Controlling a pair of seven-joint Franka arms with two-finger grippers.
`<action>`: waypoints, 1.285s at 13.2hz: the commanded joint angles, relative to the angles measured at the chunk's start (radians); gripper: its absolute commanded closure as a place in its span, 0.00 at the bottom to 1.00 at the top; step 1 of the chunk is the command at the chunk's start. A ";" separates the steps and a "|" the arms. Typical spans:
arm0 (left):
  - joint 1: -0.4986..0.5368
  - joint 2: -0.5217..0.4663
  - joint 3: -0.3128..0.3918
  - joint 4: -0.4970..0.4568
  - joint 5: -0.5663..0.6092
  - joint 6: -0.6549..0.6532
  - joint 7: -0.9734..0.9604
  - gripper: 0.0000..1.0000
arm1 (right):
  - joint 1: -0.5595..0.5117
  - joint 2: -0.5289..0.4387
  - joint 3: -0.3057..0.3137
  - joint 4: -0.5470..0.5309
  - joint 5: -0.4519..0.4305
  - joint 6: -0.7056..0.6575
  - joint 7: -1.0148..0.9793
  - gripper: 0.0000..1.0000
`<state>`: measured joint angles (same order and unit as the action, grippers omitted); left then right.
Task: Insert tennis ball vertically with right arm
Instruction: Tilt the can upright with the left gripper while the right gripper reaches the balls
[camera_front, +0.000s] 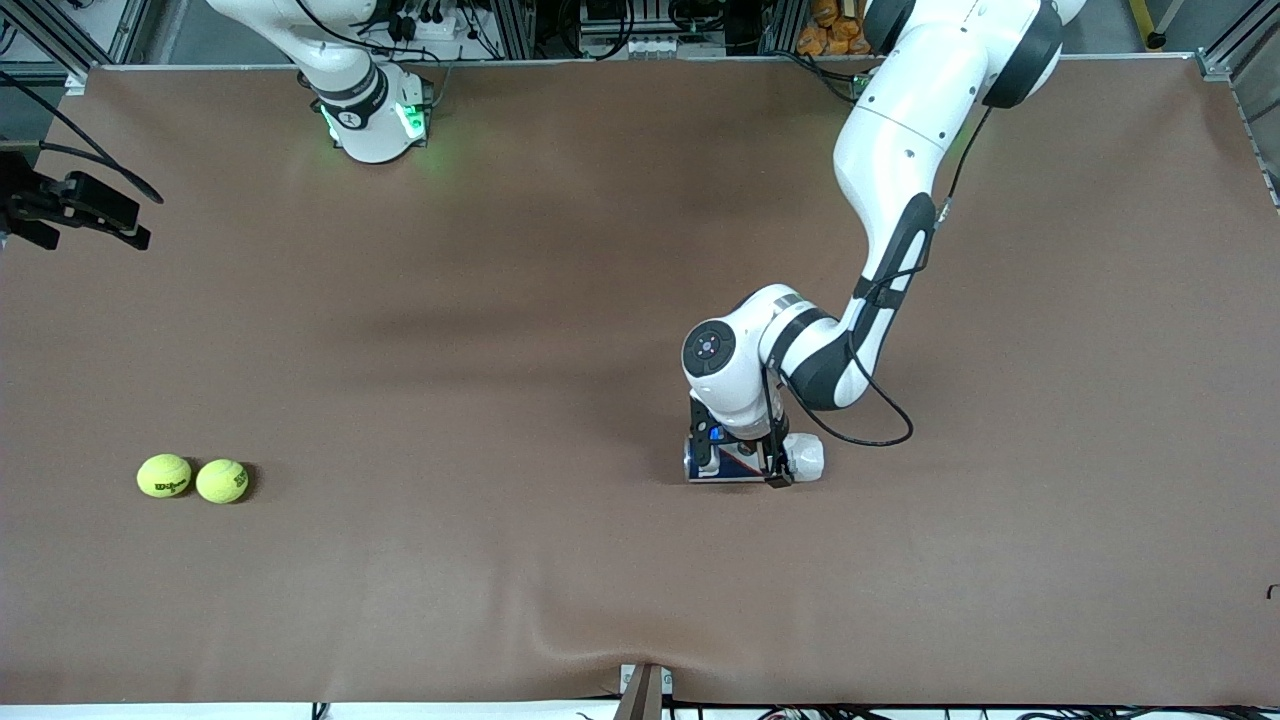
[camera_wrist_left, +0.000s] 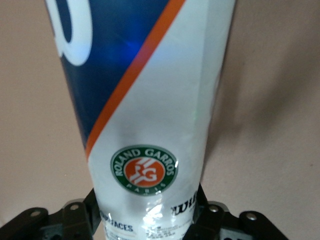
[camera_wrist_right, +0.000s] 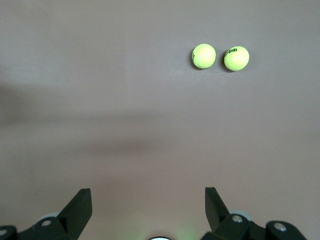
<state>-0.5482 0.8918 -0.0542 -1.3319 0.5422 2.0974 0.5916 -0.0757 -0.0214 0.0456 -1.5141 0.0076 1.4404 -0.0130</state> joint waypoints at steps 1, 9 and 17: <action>-0.006 -0.007 -0.039 0.003 -0.082 0.021 -0.004 0.29 | -0.001 -0.029 0.000 -0.026 0.011 0.002 0.008 0.00; 0.014 -0.007 -0.194 0.002 -0.320 0.421 -0.003 0.29 | -0.003 -0.025 0.000 -0.021 0.011 -0.002 0.001 0.00; -0.009 0.045 -0.282 -0.009 -0.522 0.863 -0.001 0.29 | -0.019 -0.003 -0.006 0.002 -0.005 0.000 -0.008 0.00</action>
<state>-0.5595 0.9217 -0.3152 -1.3380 0.0654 2.8709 0.5892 -0.0790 -0.0212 0.0388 -1.5132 0.0062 1.4410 -0.0135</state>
